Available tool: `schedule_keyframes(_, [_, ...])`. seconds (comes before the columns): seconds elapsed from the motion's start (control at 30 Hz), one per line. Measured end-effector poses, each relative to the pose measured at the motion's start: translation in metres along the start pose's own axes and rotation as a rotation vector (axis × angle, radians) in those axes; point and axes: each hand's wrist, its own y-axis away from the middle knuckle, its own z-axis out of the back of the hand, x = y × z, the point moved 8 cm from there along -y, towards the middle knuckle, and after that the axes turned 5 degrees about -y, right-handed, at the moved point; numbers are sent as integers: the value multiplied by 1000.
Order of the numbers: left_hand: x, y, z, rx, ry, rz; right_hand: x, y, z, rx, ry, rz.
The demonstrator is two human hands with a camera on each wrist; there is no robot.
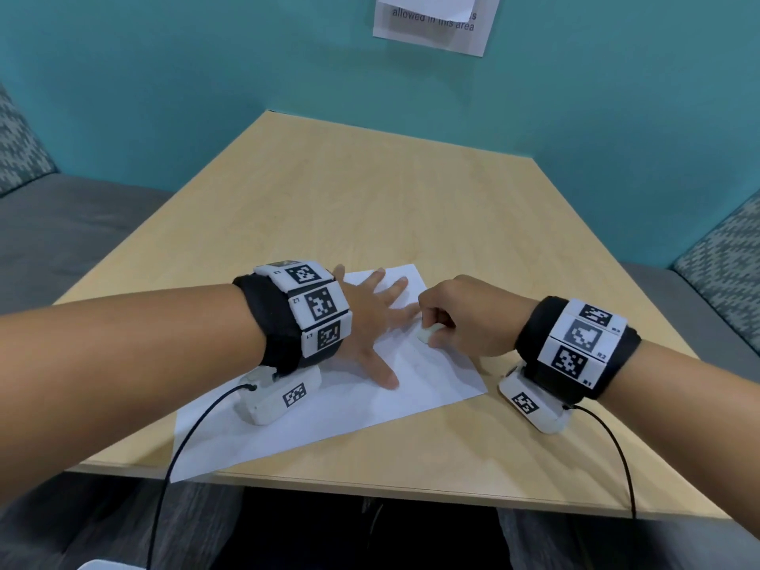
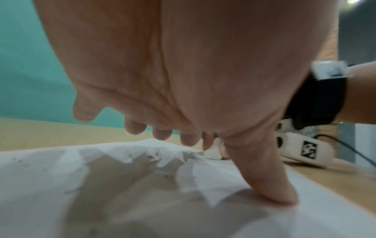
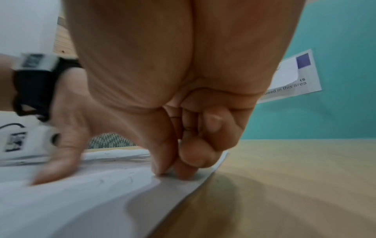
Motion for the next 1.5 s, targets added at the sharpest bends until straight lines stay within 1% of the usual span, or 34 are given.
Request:
schedule_keyframes(0.07, [-6,4,-7,45,42,-30,0,1,3,-10,-10,-10])
schedule_keyframes(0.13, [-7,9,-8,55,66,-44,10,6,0,10,-50,13])
schedule_keyframes(0.23, [-8,9,-7,32,98,-80,45,23,-19,114,-122,141])
schedule_keyframes(0.3, [-7,8,-8,29,94,-78,51,25,-22,120,-103,176])
schedule_keyframes(0.37, [-6,7,-10,47,64,-66,36,16,-12,70,-38,113])
schedule_keyframes(0.43, [-6,7,-10,51,60,-54,25,12,-4,41,-26,63])
schedule_keyframes(0.47, [-6,8,-10,41,64,-56,30,14,-6,54,-35,77])
schedule_keyframes(0.53, [-7,8,-11,13,87,-70,53,24,-20,122,-67,161])
schedule_keyframes(0.6, [-7,6,-12,4,91,-77,57,28,-26,146,-73,193])
schedule_keyframes(0.63, [-6,6,-12,11,80,-71,50,23,-21,120,-44,162])
schedule_keyframes(0.7, [-6,7,-10,31,62,-56,24,11,-5,44,-29,48])
schedule_keyframes(0.73, [-7,8,-9,33,59,-51,18,9,-2,24,-26,32])
schedule_keyframes(0.77, [-6,9,-9,36,56,-49,23,10,-3,30,-26,43])
schedule_keyframes(0.83, [-8,10,-9,29,68,-62,47,19,-18,99,-60,134])
schedule_keyframes(0.9, [-9,8,-9,12,86,-70,62,27,-29,149,-99,186])
schedule_keyframes(0.97, [-7,8,-9,23,74,-58,46,17,-21,130,-45,140])
schedule_keyframes(1.03, [-6,6,-9,34,54,-43,27,9,-7,59,-11,69])
schedule_keyframes(1.07, [-6,5,-9,29,57,-45,25,10,-5,44,-15,61])
schedule_keyframes(1.1, [-5,4,-9,20,68,-51,32,12,-8,58,-19,83])
schedule_keyframes(1.17, [-5,6,-12,9,92,-63,57,25,-25,136,-62,164])
schedule_keyframes(1.2, [-5,5,-12,6,92,-64,61,30,-30,163,-77,181])
schedule_keyframes(1.23, [-5,4,-13,7,89,-62,59,29,-29,163,-68,181])
schedule_keyframes(1.37, [-2,1,-13,29,86,-47,24,14,-4,50,-35,70])
schedule_keyframes(1.4, [-2,1,-13,30,92,-44,29,16,-5,53,-39,84])
schedule_keyframes(1.5, [-2,0,-14,25,87,-43,56,31,-25,144,-72,183])
